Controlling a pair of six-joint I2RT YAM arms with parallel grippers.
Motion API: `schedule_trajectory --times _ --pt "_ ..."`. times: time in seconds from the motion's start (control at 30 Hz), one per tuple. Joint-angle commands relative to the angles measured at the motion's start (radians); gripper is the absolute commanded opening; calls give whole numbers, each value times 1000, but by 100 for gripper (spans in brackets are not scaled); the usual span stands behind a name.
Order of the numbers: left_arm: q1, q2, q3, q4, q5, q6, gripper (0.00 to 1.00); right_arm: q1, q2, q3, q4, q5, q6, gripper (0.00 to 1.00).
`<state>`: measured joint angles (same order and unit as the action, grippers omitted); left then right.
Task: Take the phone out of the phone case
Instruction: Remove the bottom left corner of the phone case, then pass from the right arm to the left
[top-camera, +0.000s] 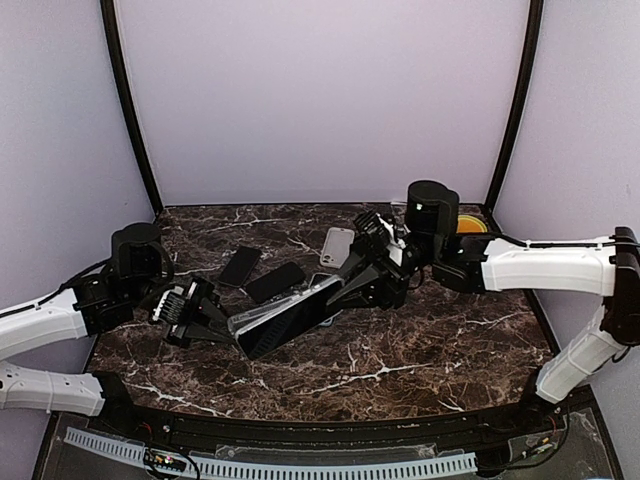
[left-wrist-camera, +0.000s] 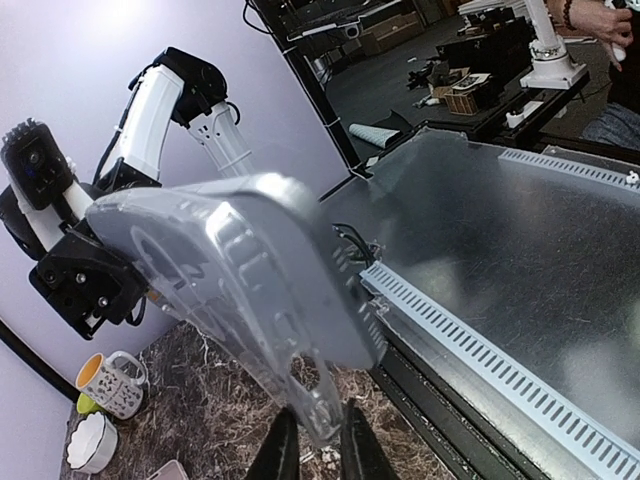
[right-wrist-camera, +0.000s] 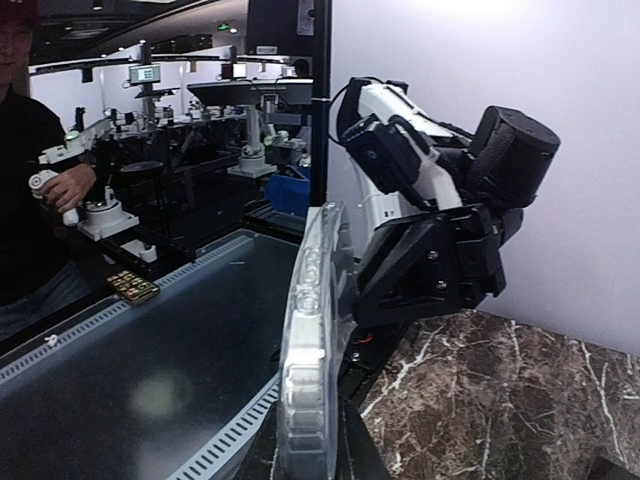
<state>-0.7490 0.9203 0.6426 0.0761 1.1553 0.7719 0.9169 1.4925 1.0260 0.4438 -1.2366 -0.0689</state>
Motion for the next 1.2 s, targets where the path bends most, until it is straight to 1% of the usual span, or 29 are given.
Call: schedule_trajectory --times 0.0,0.1,0.2,0.23,0.33,0.4,0.47,0.7,0.9,1.0,1.1,1.17 --pt "-1 -32 -8 33 -62 62 5 55 34 40 -148 -125 -32 0" --pt "0 -58 -33 82 -144 71 5 57 35 67 -291 -106 -143 0" --pt "0 -79 -50 105 -196 76 8 57 29 86 -389 -66 -233 0" --pt "0 -84 -53 105 -208 78 12 57 25 89 -405 -52 -255 0" --pt "0 -81 -50 93 -217 78 20 56 8 88 -422 -5 -289 0" --pt "-1 -77 -46 74 -220 84 28 56 -4 88 -424 28 -303 0" --pt "-1 -84 -47 58 -235 88 33 54 -17 86 -429 65 -316 0" --pt "0 -136 -82 75 -352 93 39 30 -107 80 -564 249 -440 0" --pt "0 -164 -97 82 -466 127 52 -32 -185 52 -596 388 -391 0" --pt "2 -187 -113 110 -526 132 54 -70 -245 8 -577 420 -396 0" --pt "5 -207 -116 117 -525 120 52 -101 -327 -85 -456 495 -361 0" --pt "14 -217 -121 133 -482 96 50 -115 -361 -130 -359 557 -337 0"
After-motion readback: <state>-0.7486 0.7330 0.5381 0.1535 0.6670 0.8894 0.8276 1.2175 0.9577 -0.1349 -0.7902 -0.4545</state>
